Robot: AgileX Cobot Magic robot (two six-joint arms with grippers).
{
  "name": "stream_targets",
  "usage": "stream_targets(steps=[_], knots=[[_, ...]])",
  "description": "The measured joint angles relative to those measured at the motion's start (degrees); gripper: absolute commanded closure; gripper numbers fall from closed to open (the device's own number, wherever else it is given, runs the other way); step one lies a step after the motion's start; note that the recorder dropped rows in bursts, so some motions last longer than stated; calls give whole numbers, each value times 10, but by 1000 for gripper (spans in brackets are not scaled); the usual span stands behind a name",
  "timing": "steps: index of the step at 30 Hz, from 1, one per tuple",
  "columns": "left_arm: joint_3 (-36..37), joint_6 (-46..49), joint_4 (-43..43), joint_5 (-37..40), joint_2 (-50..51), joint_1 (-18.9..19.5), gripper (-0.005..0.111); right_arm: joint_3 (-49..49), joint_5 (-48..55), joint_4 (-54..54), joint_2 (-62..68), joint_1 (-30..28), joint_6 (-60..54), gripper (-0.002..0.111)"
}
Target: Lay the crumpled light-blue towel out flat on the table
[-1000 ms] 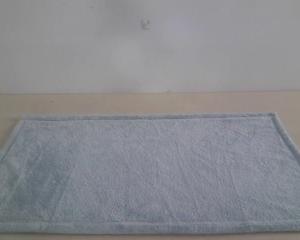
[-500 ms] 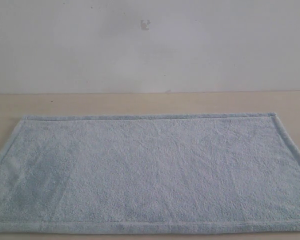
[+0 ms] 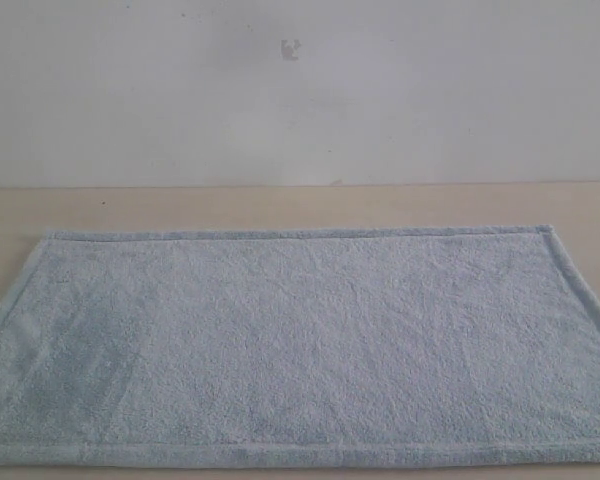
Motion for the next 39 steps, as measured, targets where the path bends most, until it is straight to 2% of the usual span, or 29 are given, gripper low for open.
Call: stream_targets(steps=[20, 25, 31, 39], knots=[[0, 0, 0, 0, 0, 0, 103, 4, -4, 1, -3, 0, 0, 108], [0, 0, 0, 0, 0, 0, 103, 31, -6, -4, -60, 0, -6, 108], [0, 0, 0, 0, 0, 0, 103, 78, -88, -12, -148, 0, -75, 108], [0, 0, 0, 0, 0, 0, 103, 148, -169, -18, -159, 0, -125, 108]])
